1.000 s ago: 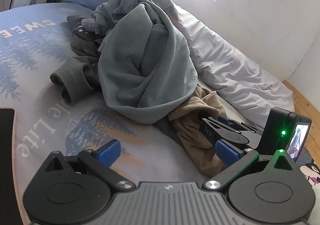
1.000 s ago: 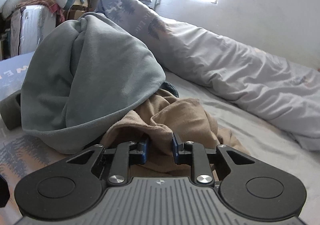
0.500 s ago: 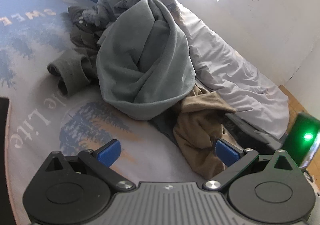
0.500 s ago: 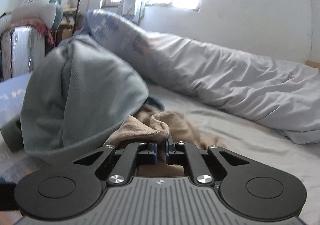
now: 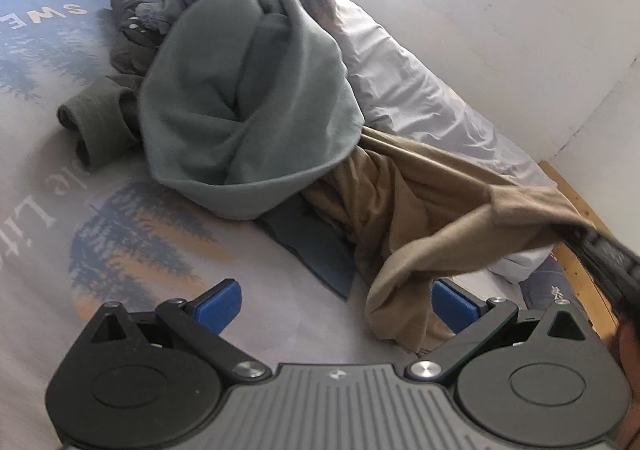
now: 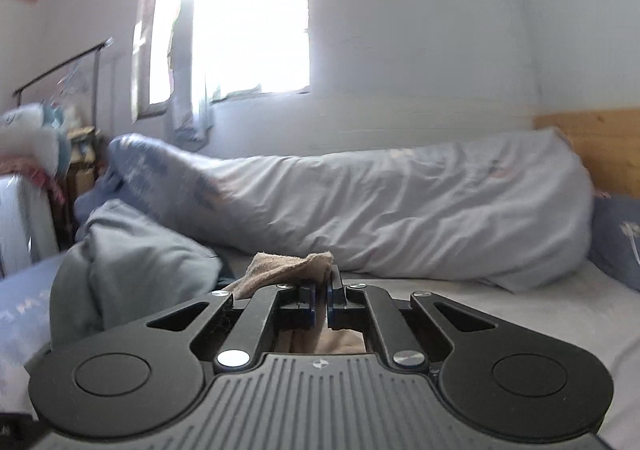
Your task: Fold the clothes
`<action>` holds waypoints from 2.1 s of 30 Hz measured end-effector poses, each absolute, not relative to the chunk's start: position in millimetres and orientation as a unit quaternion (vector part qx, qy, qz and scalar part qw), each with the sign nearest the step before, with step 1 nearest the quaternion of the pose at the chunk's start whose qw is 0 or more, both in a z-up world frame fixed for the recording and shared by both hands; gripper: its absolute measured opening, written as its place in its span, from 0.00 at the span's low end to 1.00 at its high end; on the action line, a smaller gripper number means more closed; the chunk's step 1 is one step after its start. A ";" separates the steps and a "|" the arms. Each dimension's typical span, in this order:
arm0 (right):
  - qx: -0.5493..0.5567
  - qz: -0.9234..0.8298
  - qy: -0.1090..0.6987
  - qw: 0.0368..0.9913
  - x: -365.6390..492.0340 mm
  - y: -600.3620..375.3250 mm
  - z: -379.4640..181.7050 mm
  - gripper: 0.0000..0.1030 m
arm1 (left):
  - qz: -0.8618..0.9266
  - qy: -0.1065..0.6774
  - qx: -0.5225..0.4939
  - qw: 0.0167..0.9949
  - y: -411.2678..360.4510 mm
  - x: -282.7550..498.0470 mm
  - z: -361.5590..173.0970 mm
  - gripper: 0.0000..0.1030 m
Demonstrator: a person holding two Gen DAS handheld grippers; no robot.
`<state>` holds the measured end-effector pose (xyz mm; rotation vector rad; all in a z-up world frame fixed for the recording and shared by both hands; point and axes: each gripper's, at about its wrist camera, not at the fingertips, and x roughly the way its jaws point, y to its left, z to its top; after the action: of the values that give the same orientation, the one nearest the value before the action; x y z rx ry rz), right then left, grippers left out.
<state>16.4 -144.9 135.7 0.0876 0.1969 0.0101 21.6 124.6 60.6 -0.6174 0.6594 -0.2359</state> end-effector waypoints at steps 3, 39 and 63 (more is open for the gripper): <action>0.101 -0.021 0.103 0.989 6.0 -179.1 127.0 0.01 | -0.124 0.319 -0.293 0.893 116.1 21.9 60.1 1.00; 0.136 0.014 0.194 0.971 -21.6 -267.2 66.6 0.46 | -0.198 0.308 -0.142 0.920 -3.4 59.3 18.8 0.12; 0.212 0.022 0.123 0.969 -60.6 -339.5 101.6 0.46 | -0.494 0.225 0.028 0.839 -120.1 -69.1 50.6 0.05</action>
<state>-60.6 -339.5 101.6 0.4286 0.2478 0.0447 -69.1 -120.1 50.6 0.0594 0.4761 -1.0439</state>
